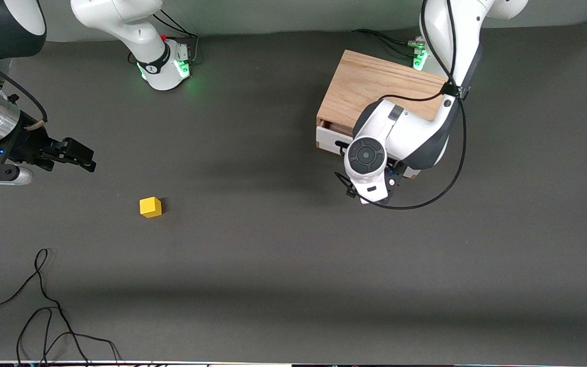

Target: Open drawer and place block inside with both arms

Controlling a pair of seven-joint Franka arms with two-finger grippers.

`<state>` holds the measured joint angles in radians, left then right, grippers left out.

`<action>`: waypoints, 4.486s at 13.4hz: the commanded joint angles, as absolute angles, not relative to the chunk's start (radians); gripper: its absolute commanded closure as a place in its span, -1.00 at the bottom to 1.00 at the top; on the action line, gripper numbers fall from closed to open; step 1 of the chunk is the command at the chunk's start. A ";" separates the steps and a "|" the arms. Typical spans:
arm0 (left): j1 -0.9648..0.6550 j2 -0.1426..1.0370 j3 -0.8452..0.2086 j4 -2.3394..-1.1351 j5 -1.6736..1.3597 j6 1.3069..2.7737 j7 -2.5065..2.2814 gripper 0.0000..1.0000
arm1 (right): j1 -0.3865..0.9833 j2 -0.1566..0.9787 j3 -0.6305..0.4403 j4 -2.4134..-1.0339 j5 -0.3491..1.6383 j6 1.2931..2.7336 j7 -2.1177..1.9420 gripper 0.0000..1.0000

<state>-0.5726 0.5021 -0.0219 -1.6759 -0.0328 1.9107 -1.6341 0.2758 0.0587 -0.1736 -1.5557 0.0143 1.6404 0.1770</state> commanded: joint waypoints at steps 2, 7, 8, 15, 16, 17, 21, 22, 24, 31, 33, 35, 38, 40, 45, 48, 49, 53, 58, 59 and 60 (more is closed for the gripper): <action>-0.578 0.538 -0.015 -1.623 -0.015 1.940 -1.654 -1.00 | 0.279 0.055 -0.175 -1.543 0.018 1.624 0.193 -1.00; -0.578 0.575 -0.015 -1.557 -0.015 1.951 -1.654 -1.00 | 0.279 0.055 -0.176 -1.542 0.018 1.624 0.195 -1.00; -0.578 0.587 -0.014 -1.537 -0.015 1.951 -1.654 -1.00 | 0.279 0.055 -0.176 -1.543 0.018 1.624 0.195 -1.00; -0.577 0.647 -0.014 -1.428 -0.020 1.951 -1.657 -1.00 | 0.279 0.055 -0.176 -1.542 0.018 1.624 0.195 -1.00; -0.577 0.655 -0.014 -1.414 -0.021 1.951 -1.658 -1.00 | 0.279 0.055 -0.176 -1.542 0.018 1.624 0.195 -1.00; -0.577 0.660 -0.014 -1.408 -0.021 1.951 -1.658 -1.00 | 0.279 0.057 -0.176 -1.540 0.018 1.624 0.195 -1.00; -0.566 0.675 -0.012 -1.365 -0.023 1.954 -1.658 -1.00 | 0.279 0.057 -0.175 -1.540 0.020 1.624 0.195 -1.00; -0.565 0.683 -0.012 -1.349 -0.023 1.954 -1.661 -1.00 | 0.279 0.057 -0.175 -1.540 0.018 1.624 0.195 -1.00; -0.565 0.683 -0.012 -1.344 -0.021 1.956 -1.664 -1.00 | 0.279 0.057 -0.175 -1.540 0.018 1.624 0.195 -1.00; -0.565 0.683 -0.012 -1.342 -0.018 2.000 -1.664 -1.00 | 0.279 0.057 -0.175 -1.540 0.018 1.624 0.195 -1.00; -0.565 0.681 -0.012 -1.342 -0.020 2.000 -1.664 -1.00 | 0.279 0.057 -0.175 -1.539 0.018 1.624 0.195 -1.00; -0.563 0.680 -0.008 -1.327 -0.020 2.003 -1.667 -1.00 | 0.279 0.057 -0.175 -1.540 0.018 1.626 0.195 -1.00; -0.561 0.663 0.047 -1.252 -0.015 1.977 -1.649 -1.00 | 0.279 0.057 -0.175 -1.542 0.020 1.624 0.195 -1.00; -0.551 0.632 0.060 -1.250 0.011 1.942 -1.548 -1.00 | 0.279 0.057 -0.176 -1.542 0.020 1.624 0.195 -1.00; -0.387 0.488 0.052 -1.250 -0.031 1.718 -1.092 -1.00 | 0.279 0.058 -0.175 -1.537 0.018 1.626 0.195 -1.00; -0.315 0.419 0.057 -1.261 -0.029 1.606 -0.791 -1.00 | 0.279 0.058 -0.175 -1.531 0.020 1.632 0.193 -1.00; -0.292 0.401 0.057 -1.265 -0.026 1.573 -0.702 -1.00 | 0.279 0.057 -0.175 -1.528 0.018 1.632 0.195 -1.00; -0.175 0.295 0.057 -1.328 -0.028 1.509 -0.380 -1.00 | 0.273 0.060 -0.189 -1.531 0.017 1.626 0.210 -1.00; -0.081 0.209 0.058 -1.407 -0.029 1.494 -0.122 -1.00 | 0.262 0.097 -0.198 -1.554 0.006 1.624 0.204 -1.00; -0.078 0.198 0.058 -1.416 -0.028 1.496 -0.101 -1.00 | 0.261 0.107 -0.213 -1.555 0.011 1.624 0.199 -1.00; -0.074 0.183 0.058 -1.420 -0.026 1.496 -0.095 -1.00 | 0.261 0.121 -0.221 -1.558 0.017 1.631 0.199 -1.00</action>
<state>-0.0794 0.2422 0.0625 -1.3669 -0.0207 1.4972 -0.1375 0.2626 0.0960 -0.2049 -1.5605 0.0139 1.6293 0.1860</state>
